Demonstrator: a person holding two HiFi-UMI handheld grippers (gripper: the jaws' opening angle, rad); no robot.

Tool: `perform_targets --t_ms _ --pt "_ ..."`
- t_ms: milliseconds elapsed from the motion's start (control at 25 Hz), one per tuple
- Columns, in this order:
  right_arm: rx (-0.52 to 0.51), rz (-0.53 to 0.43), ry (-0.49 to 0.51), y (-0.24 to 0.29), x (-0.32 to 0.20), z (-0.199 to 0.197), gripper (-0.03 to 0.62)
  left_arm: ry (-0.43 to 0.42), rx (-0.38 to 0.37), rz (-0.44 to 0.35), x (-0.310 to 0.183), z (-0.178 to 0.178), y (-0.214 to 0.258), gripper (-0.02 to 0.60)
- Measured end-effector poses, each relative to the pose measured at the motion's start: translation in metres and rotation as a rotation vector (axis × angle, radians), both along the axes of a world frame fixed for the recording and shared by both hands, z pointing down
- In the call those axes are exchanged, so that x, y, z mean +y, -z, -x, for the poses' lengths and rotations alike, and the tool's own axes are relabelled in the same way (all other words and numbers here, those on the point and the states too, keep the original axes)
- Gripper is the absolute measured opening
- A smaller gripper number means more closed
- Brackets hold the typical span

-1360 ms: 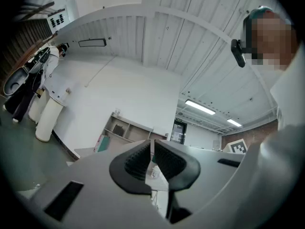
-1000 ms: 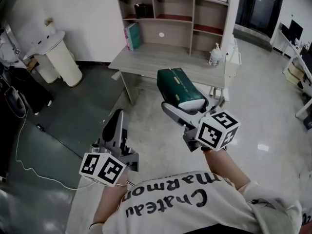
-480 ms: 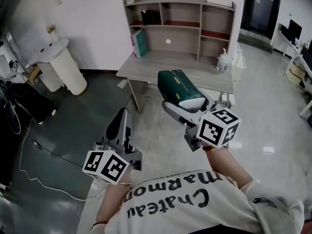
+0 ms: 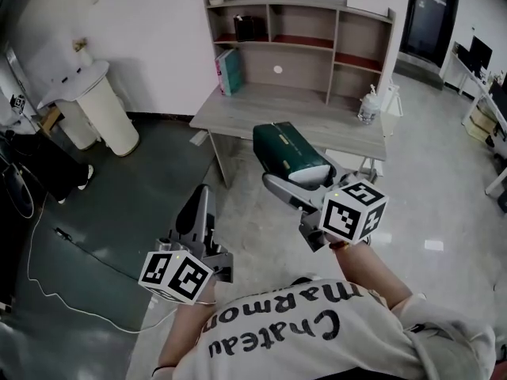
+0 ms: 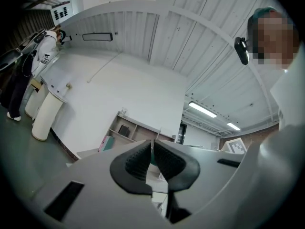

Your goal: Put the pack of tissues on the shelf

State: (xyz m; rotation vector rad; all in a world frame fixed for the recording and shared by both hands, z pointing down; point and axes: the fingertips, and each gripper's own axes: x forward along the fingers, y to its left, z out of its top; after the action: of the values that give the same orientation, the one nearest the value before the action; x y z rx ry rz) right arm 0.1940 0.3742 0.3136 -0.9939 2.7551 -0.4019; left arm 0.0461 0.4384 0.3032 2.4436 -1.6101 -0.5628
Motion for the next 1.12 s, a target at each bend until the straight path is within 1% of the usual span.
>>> perform_targets --t_ms 160,320,560,680,800,880,960,1120 --pt "0.024 -0.004 0.006 -0.003 -0.036 0.022 0.546 0.004 -0.021 0.031 -0.037 0.016 -0.005 0.03" --pt "0.013 0.018 0.041 -0.008 -0.074 0.027 0.546 0.023 0.006 0.025 -0.068 0.018 -0.004 0.03" --pt "0.015 0.039 0.084 -0.002 -0.141 0.013 0.546 0.05 0.012 0.022 -0.134 -0.001 0.008 0.031" --pt "0.034 0.029 0.096 -0.007 -0.158 0.008 0.546 0.043 0.015 0.008 -0.151 -0.012 0.005 0.031" --pt "0.022 0.032 0.103 -0.006 -0.18 0.0 0.546 0.037 0.008 -0.005 -0.169 -0.024 0.007 0.031" --pt "0.019 0.028 0.102 -0.002 -0.2 -0.008 0.546 0.04 0.008 -0.002 -0.189 -0.031 0.009 0.031" --pt "0.036 0.01 0.101 0.0 -0.218 -0.014 0.546 0.052 0.014 0.001 -0.208 -0.036 0.01 0.03" --pt "0.051 -0.002 0.118 0.0 -0.245 -0.022 0.546 0.059 0.011 0.006 -0.236 -0.048 0.008 0.031"
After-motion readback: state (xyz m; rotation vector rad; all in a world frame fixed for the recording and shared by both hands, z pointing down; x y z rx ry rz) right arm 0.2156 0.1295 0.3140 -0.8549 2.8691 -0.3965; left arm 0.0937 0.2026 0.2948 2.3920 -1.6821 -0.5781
